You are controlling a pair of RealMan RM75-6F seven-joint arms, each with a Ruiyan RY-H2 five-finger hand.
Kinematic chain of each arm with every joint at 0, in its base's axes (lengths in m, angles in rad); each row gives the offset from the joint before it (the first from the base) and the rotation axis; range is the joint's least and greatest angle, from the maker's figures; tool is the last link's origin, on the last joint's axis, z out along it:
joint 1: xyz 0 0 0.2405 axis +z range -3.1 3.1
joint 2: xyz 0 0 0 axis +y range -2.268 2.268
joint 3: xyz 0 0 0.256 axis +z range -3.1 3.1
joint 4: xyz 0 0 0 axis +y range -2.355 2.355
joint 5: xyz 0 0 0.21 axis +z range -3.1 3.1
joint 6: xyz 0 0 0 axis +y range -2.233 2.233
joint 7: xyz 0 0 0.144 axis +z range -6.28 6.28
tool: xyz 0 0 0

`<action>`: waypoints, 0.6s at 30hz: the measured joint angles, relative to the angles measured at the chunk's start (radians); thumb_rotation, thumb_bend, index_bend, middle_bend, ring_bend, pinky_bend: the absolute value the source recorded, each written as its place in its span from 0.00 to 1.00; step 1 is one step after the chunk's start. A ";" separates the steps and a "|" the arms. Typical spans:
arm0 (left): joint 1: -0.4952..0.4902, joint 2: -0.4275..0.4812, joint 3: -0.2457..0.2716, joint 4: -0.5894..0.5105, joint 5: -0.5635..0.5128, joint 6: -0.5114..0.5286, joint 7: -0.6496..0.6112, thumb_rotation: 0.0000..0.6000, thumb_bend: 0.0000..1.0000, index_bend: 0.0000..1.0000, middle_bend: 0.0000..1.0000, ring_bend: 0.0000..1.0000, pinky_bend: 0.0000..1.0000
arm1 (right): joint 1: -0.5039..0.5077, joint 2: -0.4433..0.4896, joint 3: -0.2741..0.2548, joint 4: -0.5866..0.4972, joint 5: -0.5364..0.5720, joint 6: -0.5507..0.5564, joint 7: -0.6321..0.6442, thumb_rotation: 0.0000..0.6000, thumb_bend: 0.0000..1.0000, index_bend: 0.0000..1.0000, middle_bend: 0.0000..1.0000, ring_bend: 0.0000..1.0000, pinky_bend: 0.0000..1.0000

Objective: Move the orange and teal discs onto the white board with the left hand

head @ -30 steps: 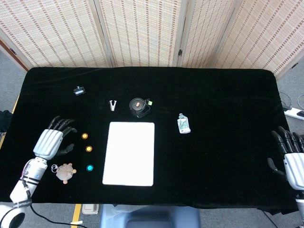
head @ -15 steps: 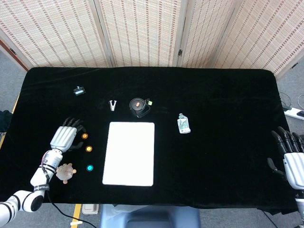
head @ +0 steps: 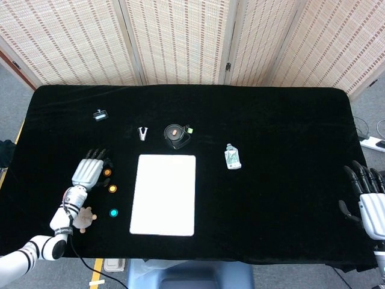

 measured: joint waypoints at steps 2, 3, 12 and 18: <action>-0.004 -0.010 -0.001 0.014 -0.010 -0.008 0.001 1.00 0.37 0.43 0.09 0.00 0.00 | 0.000 0.000 0.000 0.000 0.001 0.000 0.000 1.00 0.43 0.00 0.00 0.00 0.00; -0.006 -0.014 -0.001 0.021 -0.014 -0.011 -0.001 1.00 0.37 0.43 0.09 0.00 0.00 | 0.000 0.000 0.000 -0.001 0.001 0.000 -0.001 1.00 0.43 0.00 0.00 0.00 0.00; -0.015 -0.030 0.000 0.060 -0.031 -0.024 -0.013 1.00 0.38 0.45 0.09 0.00 0.00 | -0.002 0.000 0.000 -0.002 0.004 0.000 -0.002 1.00 0.43 0.00 0.00 0.00 0.00; -0.018 -0.036 0.004 0.078 -0.035 -0.031 -0.017 1.00 0.38 0.45 0.09 0.00 0.00 | -0.001 -0.002 0.000 -0.002 0.005 -0.001 -0.002 1.00 0.43 0.00 0.00 0.00 0.00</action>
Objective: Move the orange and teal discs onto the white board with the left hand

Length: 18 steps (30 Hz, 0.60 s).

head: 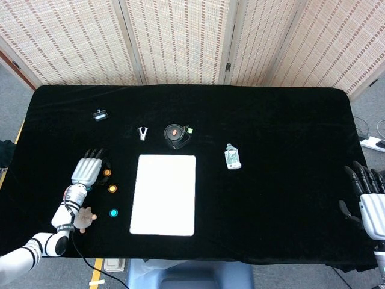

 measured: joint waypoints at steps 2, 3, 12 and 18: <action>-0.001 -0.004 0.000 0.008 -0.004 -0.005 0.000 1.00 0.38 0.45 0.09 0.00 0.00 | 0.000 0.000 0.000 0.000 -0.001 0.001 -0.001 1.00 0.43 0.00 0.00 0.00 0.00; -0.002 -0.006 0.000 0.014 -0.008 -0.009 0.000 1.00 0.38 0.45 0.09 0.00 0.00 | -0.001 0.001 0.000 -0.001 -0.001 0.001 -0.001 1.00 0.43 0.00 0.00 0.00 0.00; -0.008 -0.017 -0.001 0.034 -0.021 -0.021 -0.003 1.00 0.40 0.50 0.09 0.00 0.00 | -0.004 0.000 0.000 0.001 0.002 0.004 0.001 1.00 0.43 0.00 0.00 0.00 0.00; -0.009 -0.017 0.002 0.037 -0.013 -0.015 -0.007 1.00 0.44 0.53 0.09 0.00 0.00 | -0.005 -0.002 0.000 0.004 0.004 0.004 0.004 1.00 0.43 0.00 0.00 0.00 0.00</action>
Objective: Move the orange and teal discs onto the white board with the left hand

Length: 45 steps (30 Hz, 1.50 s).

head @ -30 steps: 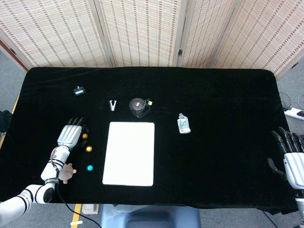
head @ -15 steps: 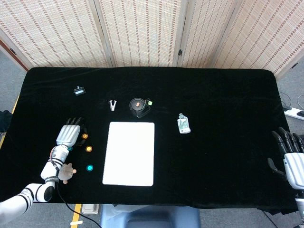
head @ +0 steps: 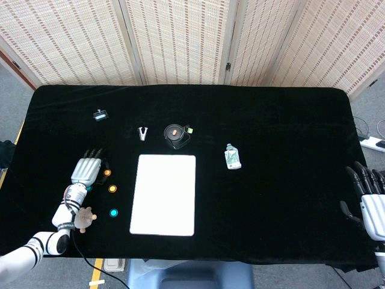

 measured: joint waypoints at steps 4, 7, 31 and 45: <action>-0.001 0.009 -0.001 -0.025 0.015 0.020 -0.002 1.00 0.46 0.54 0.09 0.00 0.00 | 0.000 -0.002 0.000 0.003 0.000 0.001 0.002 1.00 0.43 0.00 0.00 0.00 0.00; -0.006 0.023 -0.003 -0.063 0.029 0.034 0.002 1.00 0.46 0.54 0.09 0.00 0.00 | 0.000 -0.003 0.000 0.005 0.000 0.000 0.003 1.00 0.43 0.00 0.00 0.00 0.00; -0.154 -0.014 -0.013 -0.251 0.014 -0.035 0.161 1.00 0.46 0.39 0.08 0.00 0.00 | -0.017 -0.005 -0.002 0.039 0.014 0.005 0.042 1.00 0.43 0.00 0.00 0.00 0.00; -0.073 0.099 0.030 -0.361 0.045 0.083 0.128 1.00 0.45 0.45 0.08 0.00 0.00 | -0.010 -0.010 -0.001 0.041 -0.003 0.006 0.044 1.00 0.43 0.00 0.00 0.00 0.00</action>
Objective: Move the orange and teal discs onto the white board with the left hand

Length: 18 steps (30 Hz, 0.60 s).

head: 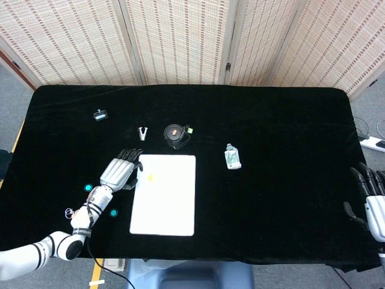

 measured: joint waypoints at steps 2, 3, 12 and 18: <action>0.020 0.019 0.020 -0.009 0.021 0.019 -0.011 1.00 0.46 0.45 0.08 0.00 0.00 | 0.003 -0.001 0.000 -0.001 -0.005 -0.001 -0.001 1.00 0.43 0.00 0.00 0.00 0.00; 0.032 0.029 0.033 -0.014 0.035 0.030 -0.017 1.00 0.46 0.45 0.08 0.00 0.00 | 0.004 -0.002 0.000 -0.001 -0.006 -0.002 -0.002 1.00 0.43 0.00 0.00 0.00 0.00; 0.102 0.043 0.097 -0.002 0.081 0.084 -0.038 1.00 0.45 0.45 0.08 0.00 0.00 | 0.014 0.000 0.000 -0.013 -0.017 -0.007 -0.013 1.00 0.43 0.00 0.00 0.00 0.00; 0.119 0.021 0.102 0.039 0.082 0.091 -0.048 1.00 0.45 0.44 0.08 0.00 0.00 | 0.013 0.002 -0.001 -0.020 -0.017 -0.006 -0.018 1.00 0.43 0.00 0.00 0.00 0.00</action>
